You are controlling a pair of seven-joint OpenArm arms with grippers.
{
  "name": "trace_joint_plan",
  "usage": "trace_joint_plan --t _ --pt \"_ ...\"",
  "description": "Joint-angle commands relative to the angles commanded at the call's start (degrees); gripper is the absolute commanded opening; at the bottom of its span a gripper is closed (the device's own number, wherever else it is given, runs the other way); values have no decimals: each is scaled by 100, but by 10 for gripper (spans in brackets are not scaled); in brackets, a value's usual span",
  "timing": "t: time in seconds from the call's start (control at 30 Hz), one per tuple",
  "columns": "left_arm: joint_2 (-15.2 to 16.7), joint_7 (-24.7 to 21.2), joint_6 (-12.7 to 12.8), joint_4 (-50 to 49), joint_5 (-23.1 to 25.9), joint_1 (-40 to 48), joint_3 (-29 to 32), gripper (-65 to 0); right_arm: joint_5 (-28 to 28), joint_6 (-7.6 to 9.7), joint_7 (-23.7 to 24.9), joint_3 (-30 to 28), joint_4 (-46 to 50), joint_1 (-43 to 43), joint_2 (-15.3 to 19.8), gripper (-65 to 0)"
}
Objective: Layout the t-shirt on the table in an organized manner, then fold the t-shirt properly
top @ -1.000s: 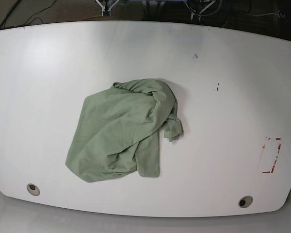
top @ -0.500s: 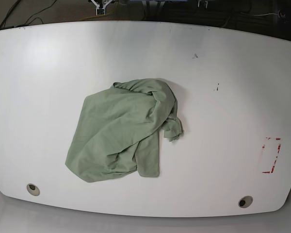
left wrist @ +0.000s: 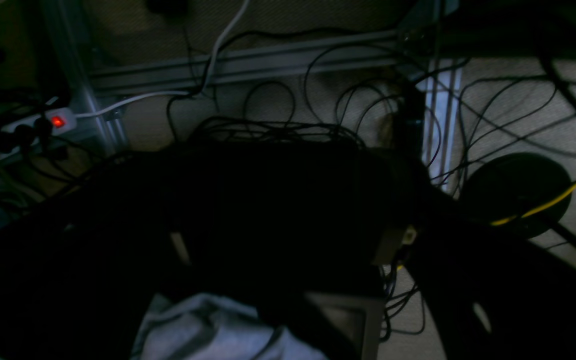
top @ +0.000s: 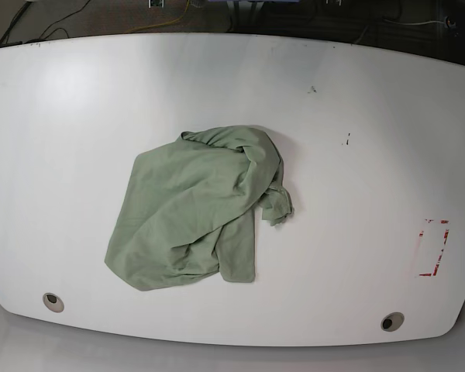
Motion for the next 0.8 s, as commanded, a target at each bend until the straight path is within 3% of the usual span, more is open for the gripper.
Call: trace_joint_plan --t 0.23,0.57,0.7,0.8 --pt "114 -255 0 668 0 571 0 -243 44 0 0 -334 659 -554 -97 -322" --pt "193 -791 0 1371 -70 1354 0 -243 976 -44 0 -985 1679 -1459 -44 -324" --pt "176 -923 -44 1635 -659 1705 44 -243 1178 -35 0 -1037 2004 -1767 35 -324" --pt "158 -958 -404 1943 -1143 1925 79 -243 1266 -44 0 -1160 2259 -1960 53 -324"
